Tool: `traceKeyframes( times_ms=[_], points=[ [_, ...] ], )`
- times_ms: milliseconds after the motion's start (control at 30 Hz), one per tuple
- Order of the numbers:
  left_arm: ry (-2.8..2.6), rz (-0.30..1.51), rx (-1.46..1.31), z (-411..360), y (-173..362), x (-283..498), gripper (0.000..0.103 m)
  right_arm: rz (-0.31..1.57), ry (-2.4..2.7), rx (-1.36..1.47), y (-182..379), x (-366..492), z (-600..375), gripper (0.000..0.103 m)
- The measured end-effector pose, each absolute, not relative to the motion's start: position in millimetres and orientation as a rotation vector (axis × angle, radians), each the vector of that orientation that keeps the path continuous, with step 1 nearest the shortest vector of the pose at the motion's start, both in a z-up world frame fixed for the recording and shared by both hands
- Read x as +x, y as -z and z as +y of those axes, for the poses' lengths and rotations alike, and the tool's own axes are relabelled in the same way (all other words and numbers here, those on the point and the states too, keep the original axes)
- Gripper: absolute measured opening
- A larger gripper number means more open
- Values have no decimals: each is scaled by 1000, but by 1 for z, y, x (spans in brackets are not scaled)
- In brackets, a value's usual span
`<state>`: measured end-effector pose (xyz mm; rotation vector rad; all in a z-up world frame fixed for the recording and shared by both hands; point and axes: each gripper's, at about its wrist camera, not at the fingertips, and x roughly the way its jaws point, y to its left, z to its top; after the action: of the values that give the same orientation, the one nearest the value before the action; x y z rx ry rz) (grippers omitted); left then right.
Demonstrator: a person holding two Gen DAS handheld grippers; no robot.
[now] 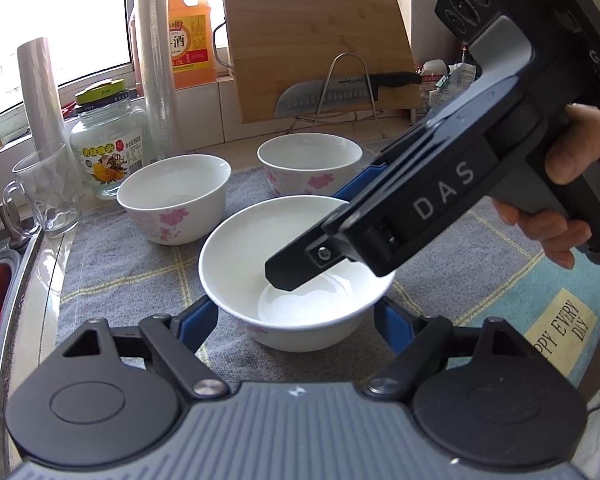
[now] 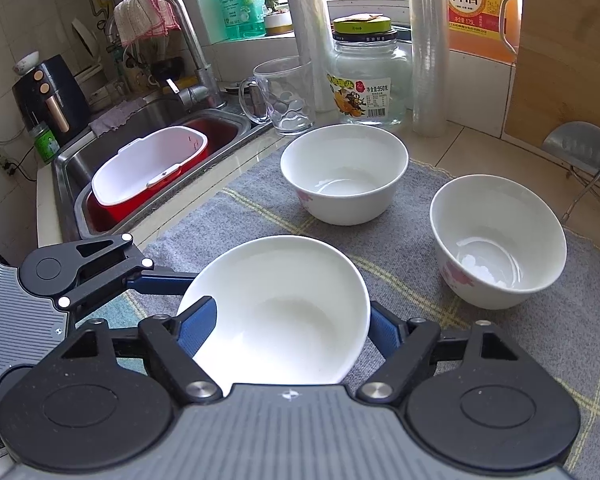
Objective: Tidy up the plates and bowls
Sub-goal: 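Carry the white bowl with the right gripper toward the plate stack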
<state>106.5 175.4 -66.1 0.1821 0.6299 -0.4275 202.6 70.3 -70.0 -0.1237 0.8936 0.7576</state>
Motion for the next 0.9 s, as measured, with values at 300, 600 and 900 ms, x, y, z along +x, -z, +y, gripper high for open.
traceKeyframes(
  times_ms=[300, 600, 900],
  points=[
    [486, 614, 207, 158, 52, 103, 85, 887, -714, -86, 59, 191, 47, 85],
    [586, 599, 225, 133, 50, 107, 85, 872, -621, -59, 50, 174, 7, 85],
    [700, 586, 245, 97, 48, 112, 85, 860, -512, -36, 42, 156, -36, 85]
  ],
)
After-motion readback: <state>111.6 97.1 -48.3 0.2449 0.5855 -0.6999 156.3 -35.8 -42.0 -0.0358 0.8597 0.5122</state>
